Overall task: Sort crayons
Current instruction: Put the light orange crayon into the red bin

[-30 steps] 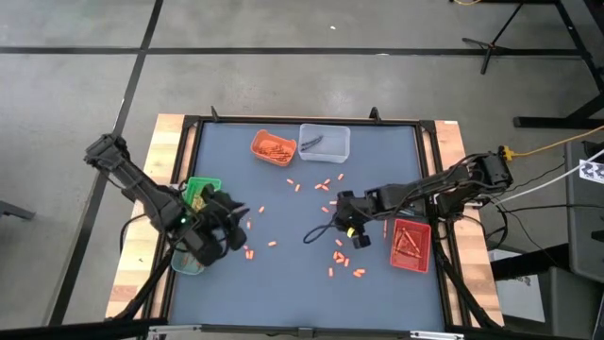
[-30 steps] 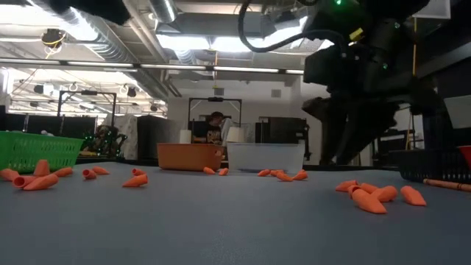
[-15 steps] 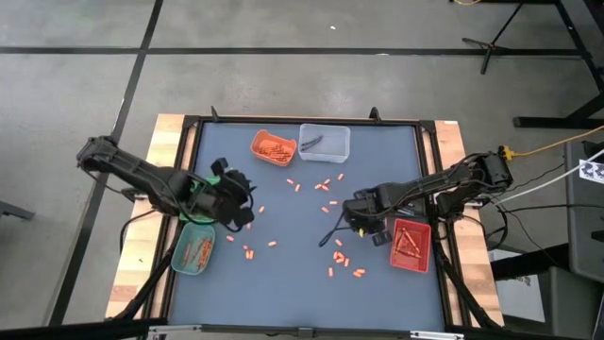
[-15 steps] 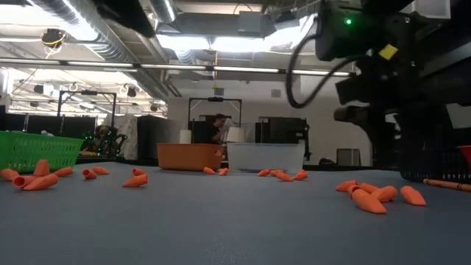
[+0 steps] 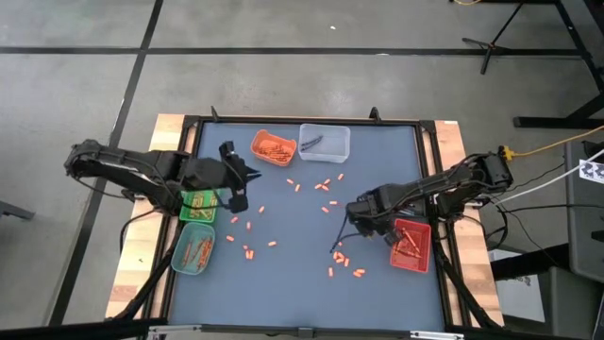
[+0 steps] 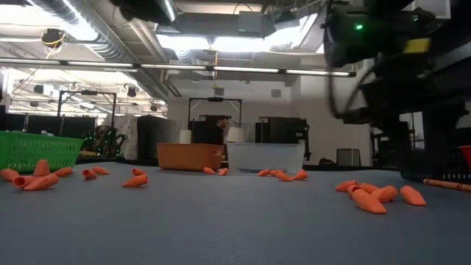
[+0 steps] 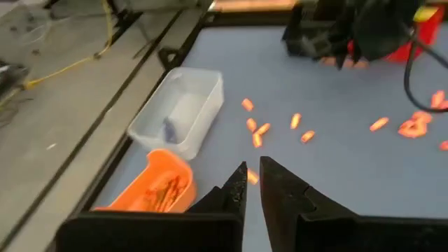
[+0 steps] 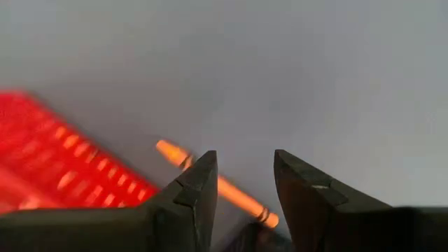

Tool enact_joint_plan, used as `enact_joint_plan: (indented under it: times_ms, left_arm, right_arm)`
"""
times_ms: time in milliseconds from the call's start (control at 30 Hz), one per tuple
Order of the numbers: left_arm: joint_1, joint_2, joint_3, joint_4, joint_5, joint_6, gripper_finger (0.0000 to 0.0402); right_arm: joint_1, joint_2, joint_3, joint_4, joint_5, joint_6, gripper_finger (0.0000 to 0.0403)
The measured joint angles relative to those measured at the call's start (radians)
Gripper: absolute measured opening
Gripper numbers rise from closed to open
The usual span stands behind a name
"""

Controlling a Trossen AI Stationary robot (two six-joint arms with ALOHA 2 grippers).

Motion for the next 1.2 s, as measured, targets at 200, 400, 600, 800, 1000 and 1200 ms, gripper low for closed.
enact_joint_plan:
  times_ms: [200,400,600,800,1000,1200]
  left_arm:
    - [0.085,-0.162,-0.275,0.331,0.132,0.046,0.0002]
    - [0.121,-0.290,-0.485,0.517,0.182,0.015,0.0003]
    - [0.120,-0.351,-0.602,0.567,0.184,-0.045,0.0002]
    - [0.120,-0.363,-0.704,0.666,0.177,-0.053,0.0001]
    - [0.120,-0.379,-0.780,0.781,0.176,-0.053,0.0001]
    - [0.120,-0.409,-0.801,0.798,0.176,-0.056,0.0001]
  right_arm:
    - [0.083,0.000,0.000,-0.045,0.031,-0.095,0.0140]
    - [0.130,0.000,0.000,-0.039,0.122,-0.143,0.0140]
    - [0.131,0.000,0.000,-0.049,0.132,-0.195,0.0140]
    - [0.131,0.000,0.000,-0.058,0.132,-0.247,0.0140]
    - [0.131,0.000,0.000,-0.059,0.132,-0.250,0.0140]
    - [0.130,0.001,0.000,-0.059,0.115,-0.251,0.0140]
